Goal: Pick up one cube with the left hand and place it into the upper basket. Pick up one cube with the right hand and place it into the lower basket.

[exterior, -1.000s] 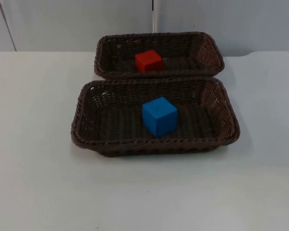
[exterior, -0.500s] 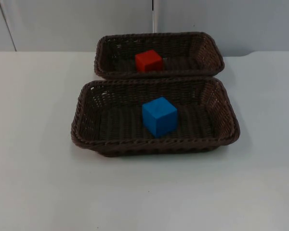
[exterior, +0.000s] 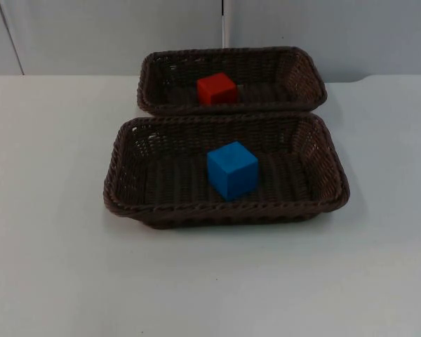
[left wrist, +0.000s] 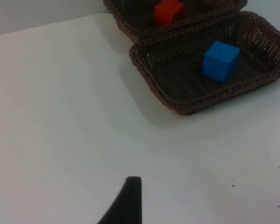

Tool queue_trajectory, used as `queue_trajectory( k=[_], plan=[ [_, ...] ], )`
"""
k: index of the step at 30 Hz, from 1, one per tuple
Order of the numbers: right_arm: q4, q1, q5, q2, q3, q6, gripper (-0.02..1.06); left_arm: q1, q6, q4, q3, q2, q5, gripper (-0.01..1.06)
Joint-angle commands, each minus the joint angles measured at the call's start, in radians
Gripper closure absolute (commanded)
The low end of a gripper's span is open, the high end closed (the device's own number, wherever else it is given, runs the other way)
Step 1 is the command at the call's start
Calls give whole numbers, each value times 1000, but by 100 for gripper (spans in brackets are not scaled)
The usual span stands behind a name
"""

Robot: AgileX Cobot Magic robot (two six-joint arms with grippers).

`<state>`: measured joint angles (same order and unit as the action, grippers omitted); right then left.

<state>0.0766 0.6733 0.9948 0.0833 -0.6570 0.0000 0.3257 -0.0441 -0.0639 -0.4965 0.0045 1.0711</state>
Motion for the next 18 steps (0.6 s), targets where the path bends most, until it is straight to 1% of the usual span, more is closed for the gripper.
queue_trajectory(
  k=[1, 2, 4, 8, 13, 15, 18],
  plan=[
    [-2, -1, 49, -6, 7, 0, 21, 6, 7, 4, 3, -5, 3, 12],
    [-2, -1, 65, -6, 16, 0, 21, 6, 5, 4, 2, -5, 3, 12],
    [-2, -1, 68, -6, 30, 0, 21, 6, 5, 4, 2, -5, 3, 12],
    [-14, -1, 46, -6, 122, 0, 21, 6, 5, 4, 2, -5, 3, 12],
    [-34, -1, 64, -6, 126, 0, 21, 6, 5, 4, 2, -5, 3, 12],
    [-32, -1, 82, -6, 139, 0, 21, 6, 5, 4, 2, -5, 3, 12],
    [-28, -1, 85, -6, 141, 0, 21, 6, 5, 4, 2, -5, 3, 12]
  ],
)
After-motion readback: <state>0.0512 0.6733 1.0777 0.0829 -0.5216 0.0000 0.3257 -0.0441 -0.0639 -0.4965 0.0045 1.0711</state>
